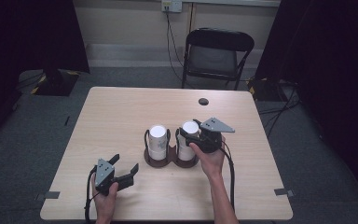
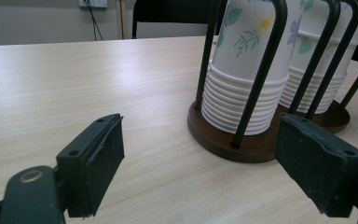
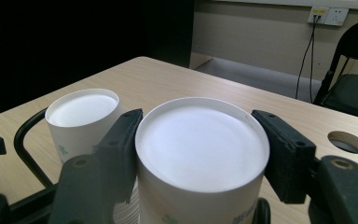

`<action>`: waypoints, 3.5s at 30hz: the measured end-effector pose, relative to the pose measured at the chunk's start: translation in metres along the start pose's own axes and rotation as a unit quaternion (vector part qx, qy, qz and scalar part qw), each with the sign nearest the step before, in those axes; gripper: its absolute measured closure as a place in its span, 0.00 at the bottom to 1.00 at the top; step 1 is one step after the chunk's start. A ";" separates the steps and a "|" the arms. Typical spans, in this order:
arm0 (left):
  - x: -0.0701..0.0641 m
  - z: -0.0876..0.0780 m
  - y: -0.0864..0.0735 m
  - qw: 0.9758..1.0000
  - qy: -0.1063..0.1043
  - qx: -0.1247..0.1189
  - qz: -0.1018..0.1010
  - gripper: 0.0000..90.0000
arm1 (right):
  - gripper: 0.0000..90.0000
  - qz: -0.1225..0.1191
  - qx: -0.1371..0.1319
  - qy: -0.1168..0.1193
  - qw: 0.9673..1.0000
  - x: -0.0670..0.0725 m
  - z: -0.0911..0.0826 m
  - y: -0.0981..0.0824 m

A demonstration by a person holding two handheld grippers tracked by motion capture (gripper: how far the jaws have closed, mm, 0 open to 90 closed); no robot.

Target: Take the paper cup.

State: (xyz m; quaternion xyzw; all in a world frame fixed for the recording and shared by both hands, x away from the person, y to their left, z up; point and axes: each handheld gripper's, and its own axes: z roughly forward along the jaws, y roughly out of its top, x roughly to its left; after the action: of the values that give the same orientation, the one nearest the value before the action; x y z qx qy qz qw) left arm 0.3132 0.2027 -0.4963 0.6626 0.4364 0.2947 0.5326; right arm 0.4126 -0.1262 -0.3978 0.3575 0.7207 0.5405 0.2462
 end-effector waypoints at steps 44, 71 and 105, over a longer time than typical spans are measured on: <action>-0.001 0.002 0.001 1.000 0.008 0.010 0.002 0.23 | 0.41 0.015 -0.015 0.004 1.000 -0.003 -0.010 0.024; 0.002 0.001 0.000 1.000 0.013 0.005 -0.022 0.22 | 0.41 0.028 -0.047 0.006 0.999 -0.003 -0.021 0.037; -0.006 0.001 0.008 0.998 -0.046 0.001 -0.034 0.28 | 0.41 0.093 -0.073 0.004 0.993 -0.009 -0.083 0.007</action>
State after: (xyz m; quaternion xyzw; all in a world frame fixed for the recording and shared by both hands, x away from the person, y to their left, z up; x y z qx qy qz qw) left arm 0.3130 0.1961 -0.4888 0.6604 0.4342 0.2449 0.5616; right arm 0.3583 -0.1825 -0.3673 0.4014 0.6440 0.6139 0.2175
